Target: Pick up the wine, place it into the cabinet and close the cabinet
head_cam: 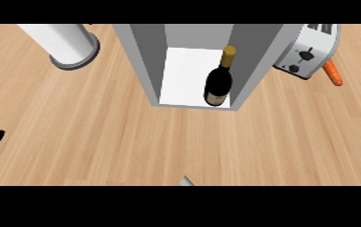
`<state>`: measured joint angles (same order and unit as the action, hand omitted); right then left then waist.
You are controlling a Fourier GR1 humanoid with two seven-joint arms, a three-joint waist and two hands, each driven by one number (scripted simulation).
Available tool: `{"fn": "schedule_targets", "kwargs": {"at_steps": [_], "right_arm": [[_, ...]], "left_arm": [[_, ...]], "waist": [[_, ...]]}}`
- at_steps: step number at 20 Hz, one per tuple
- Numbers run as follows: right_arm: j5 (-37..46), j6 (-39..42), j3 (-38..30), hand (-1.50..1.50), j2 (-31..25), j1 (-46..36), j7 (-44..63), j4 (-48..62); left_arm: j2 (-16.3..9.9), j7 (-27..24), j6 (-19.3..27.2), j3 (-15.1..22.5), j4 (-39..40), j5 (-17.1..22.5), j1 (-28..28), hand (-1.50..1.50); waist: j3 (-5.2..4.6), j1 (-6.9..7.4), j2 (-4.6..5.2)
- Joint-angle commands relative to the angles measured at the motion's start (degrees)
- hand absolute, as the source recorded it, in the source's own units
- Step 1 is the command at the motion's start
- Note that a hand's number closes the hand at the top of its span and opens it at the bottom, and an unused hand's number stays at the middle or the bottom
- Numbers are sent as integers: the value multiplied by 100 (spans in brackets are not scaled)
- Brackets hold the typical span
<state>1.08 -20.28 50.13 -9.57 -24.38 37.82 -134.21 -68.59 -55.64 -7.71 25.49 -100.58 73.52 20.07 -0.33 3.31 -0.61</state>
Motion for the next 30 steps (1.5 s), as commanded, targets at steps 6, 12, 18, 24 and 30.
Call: {"fn": "schedule_targets", "kwargs": {"at_steps": [6,12,18,24,30], "right_arm": [[10,-885,-748,150,920,-1763,-95,1931],[-1015,-628,-1863,150,947,-3218,-372,3350],[-1709,611,-2660,150,944,-3635,-1330,4870],[-3149,2364,-2498,150,867,-3838,-671,5449],[-3990,3952,-2538,150,911,-4246,-281,6553]], "left_arm": [[-338,-30,-921,-457,298,163,360,-150],[-327,-111,-1198,-774,542,38,626,-150],[-312,60,-1327,-1152,614,199,833,-150],[-362,188,-1634,-1345,697,90,935,-150],[14,211,-1735,-1420,902,-98,887,-150]], "waist": [[9,91,54],[23,67,79],[32,1,103],[30,160,113],[20,29,111]]}}
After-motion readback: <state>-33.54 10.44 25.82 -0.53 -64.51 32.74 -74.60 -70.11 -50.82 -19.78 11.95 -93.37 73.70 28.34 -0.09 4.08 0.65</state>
